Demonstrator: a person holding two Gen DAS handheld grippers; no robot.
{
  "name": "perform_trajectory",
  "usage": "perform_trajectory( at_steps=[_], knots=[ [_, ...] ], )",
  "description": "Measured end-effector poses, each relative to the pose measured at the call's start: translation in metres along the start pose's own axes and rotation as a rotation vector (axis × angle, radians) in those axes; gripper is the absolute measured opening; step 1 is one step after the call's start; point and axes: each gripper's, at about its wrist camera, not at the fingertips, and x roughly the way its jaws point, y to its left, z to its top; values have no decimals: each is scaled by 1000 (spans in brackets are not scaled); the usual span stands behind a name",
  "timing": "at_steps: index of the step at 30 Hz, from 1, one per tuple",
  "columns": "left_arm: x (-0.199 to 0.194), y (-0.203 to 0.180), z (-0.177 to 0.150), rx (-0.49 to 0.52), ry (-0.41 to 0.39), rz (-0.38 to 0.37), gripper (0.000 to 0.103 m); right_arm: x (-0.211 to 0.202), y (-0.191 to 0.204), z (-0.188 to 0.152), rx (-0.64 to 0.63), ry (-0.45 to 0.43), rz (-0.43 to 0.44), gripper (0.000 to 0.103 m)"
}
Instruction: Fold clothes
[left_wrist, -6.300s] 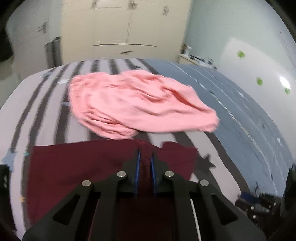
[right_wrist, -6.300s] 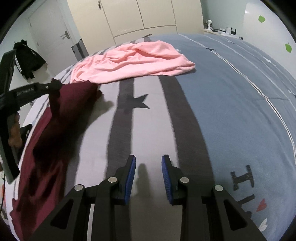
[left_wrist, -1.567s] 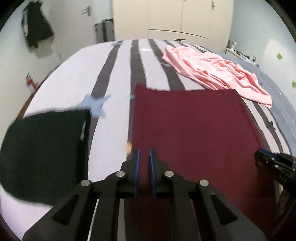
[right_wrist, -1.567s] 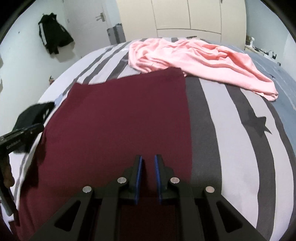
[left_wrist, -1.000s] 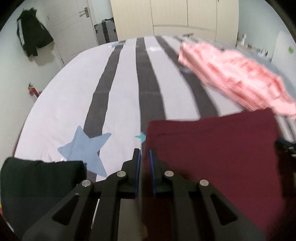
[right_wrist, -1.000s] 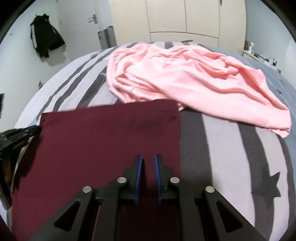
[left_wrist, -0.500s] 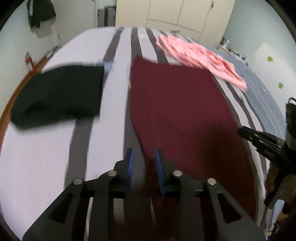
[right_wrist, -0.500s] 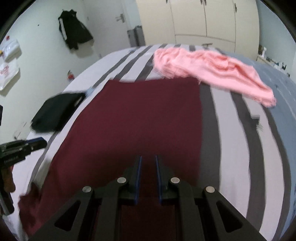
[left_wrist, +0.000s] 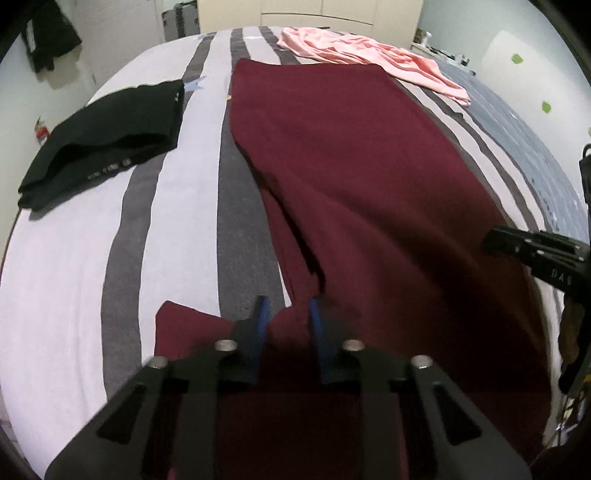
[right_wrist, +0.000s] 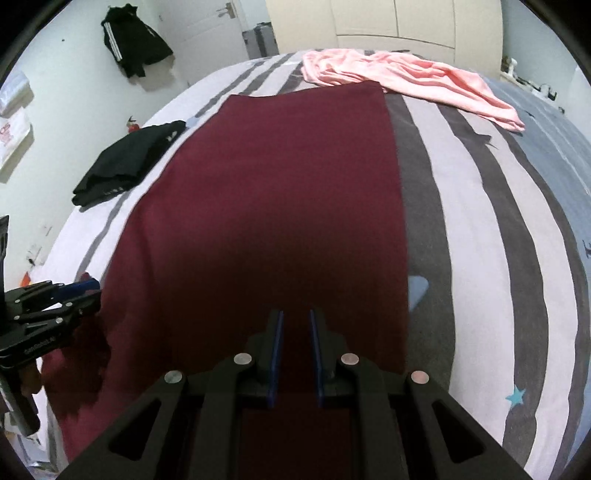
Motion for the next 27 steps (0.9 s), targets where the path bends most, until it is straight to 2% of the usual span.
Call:
perform_trajectory(
  at_steps=[3,7,9,12,13,15,17,20,23,27],
  knots=[
    [-4,8,-1,-26,-7,19,9,3,0,-5,-3,-5,-17,13],
    [-9,30,-12,-128,-6,25,9,7,2,-10,-15,-20,-33,13],
    [-9,35,-18,-157,-4,5,9,9,2,-12,-14,-26,-35,13],
    [-17,40,-16,-198,-26,0,13,8,3,-11,-24,-25,-42,13],
    [-26,40,-12,-208,-60,17,14,6,3,-11,-28,-23,-46,13],
    [-41,40,-5,-203,-113,49,14,2,4,-9,-31,-26,-62,13],
    [-54,36,3,-192,-154,26,16,-3,5,-8,-31,-32,-69,13],
    [-52,17,6,-118,-161,-35,16,-13,12,-9,-44,-51,-56,13],
    [-38,-1,2,-65,-143,-61,16,-18,22,-18,-58,-55,-46,13],
    [-39,6,-11,-87,-140,-35,16,-16,30,-33,-61,-42,-53,14]
  ],
)
